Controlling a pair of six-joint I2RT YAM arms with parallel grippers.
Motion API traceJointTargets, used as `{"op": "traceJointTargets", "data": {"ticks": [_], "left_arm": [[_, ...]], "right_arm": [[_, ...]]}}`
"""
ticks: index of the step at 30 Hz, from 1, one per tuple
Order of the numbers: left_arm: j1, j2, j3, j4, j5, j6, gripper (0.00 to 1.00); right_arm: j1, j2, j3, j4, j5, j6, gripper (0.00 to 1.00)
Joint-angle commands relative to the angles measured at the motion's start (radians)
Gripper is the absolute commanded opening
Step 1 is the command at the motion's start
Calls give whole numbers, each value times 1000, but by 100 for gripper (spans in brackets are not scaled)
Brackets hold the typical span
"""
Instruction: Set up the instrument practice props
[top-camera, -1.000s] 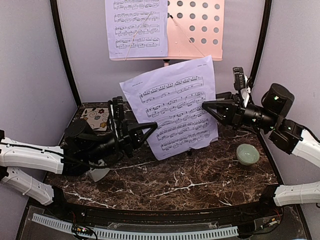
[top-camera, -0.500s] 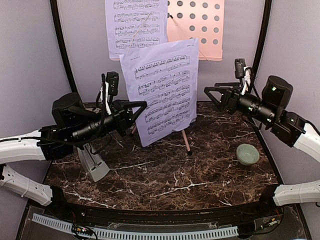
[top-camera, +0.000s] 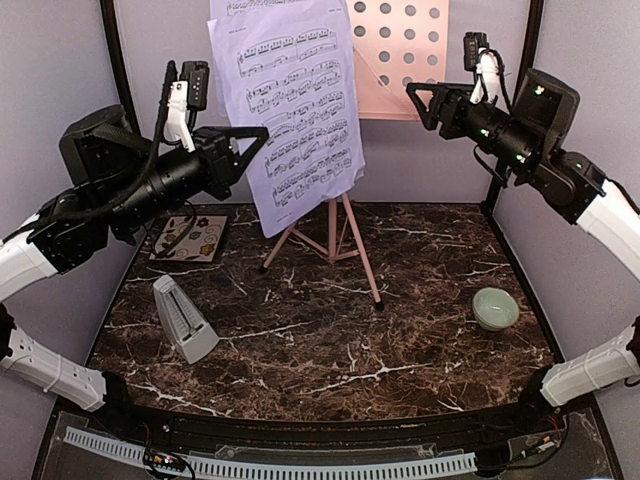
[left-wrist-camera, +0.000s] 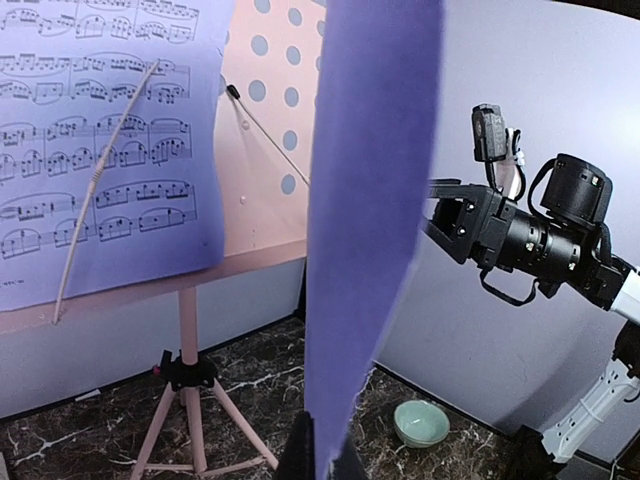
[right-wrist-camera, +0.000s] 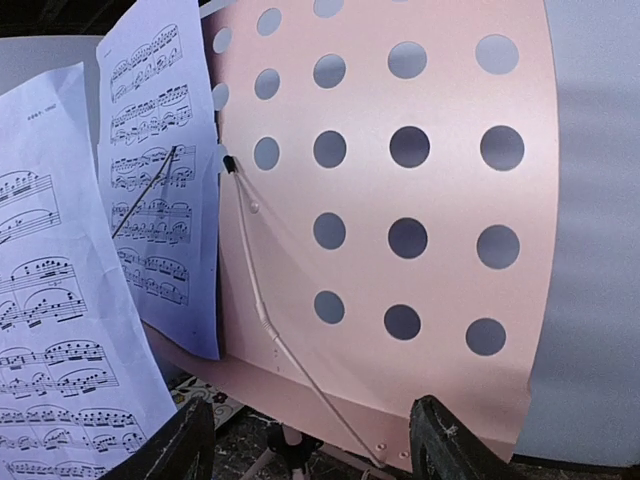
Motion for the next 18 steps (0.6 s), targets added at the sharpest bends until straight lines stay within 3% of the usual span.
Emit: {"op": "traceJointTargets", "data": {"ticks": [1,7,18], "left_arm": [[3,6,94,-55,-94,69,0],[5,24,152,-68,-142,158,0],[8,75,240,-87,-122,259,0]], "right_arm": [[-6,104,148,-9,59,-83,68],[-4,248,326,-58,19,-120,67],[16,358,447,-67,-22,-138,57]]}}
